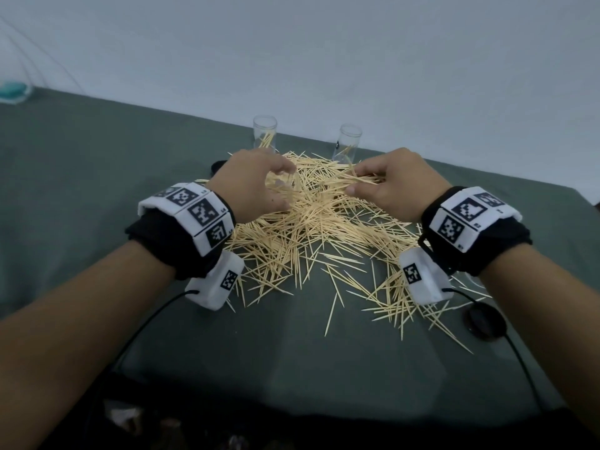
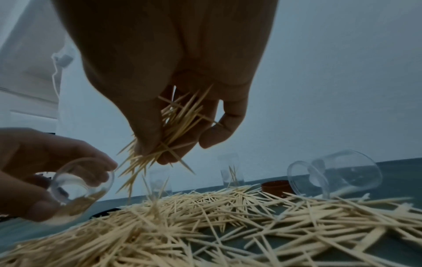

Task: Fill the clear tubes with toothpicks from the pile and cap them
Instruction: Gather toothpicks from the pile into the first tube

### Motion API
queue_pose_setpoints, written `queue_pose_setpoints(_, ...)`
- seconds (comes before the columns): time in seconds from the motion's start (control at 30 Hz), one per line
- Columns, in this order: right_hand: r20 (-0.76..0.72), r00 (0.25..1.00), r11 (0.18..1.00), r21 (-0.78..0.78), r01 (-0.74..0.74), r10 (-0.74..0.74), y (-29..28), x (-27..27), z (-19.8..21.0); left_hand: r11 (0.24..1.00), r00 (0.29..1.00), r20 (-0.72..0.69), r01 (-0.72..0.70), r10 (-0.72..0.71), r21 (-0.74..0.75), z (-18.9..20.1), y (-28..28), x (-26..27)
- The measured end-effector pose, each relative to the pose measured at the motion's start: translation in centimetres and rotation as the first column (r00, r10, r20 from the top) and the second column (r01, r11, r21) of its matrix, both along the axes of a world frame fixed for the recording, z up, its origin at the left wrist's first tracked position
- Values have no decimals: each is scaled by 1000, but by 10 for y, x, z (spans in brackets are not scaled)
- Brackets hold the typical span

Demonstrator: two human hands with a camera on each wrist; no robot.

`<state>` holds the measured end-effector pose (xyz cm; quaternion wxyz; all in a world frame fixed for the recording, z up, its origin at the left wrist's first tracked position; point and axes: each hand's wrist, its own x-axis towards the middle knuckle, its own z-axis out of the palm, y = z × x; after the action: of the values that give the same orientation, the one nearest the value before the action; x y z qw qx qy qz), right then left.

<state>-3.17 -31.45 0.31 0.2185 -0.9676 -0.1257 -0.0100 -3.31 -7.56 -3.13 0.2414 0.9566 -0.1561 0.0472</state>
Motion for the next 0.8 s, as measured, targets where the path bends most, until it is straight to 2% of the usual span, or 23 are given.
queue_pose_setpoints(0.13,-11,998,997,-43,-67,67,8,-4,3,999,1000,-25,13,-12,39,0,-3,-1)
queue_pose_setpoints(0.33,-3,996,993,-77,-91,91,15,-7,5,998,999,-27,43,-42,39,-1,-10,-5)
queue_pose_setpoints(0.47,-6,996,992,-86,-92,92,19,-9,5,998,998,-21,61,-62,-12,1,-12,-8)
queue_pose_setpoints(0.6,30,996,996,-3,-84,84,23,-8,0,997,998,-28,63,-64,-39,2,-15,-9)
queue_pose_setpoints(0.8,82,993,995,36,-89,86,28,-6,-14,986,994,-106,22,-40,-165,2,-12,-6)
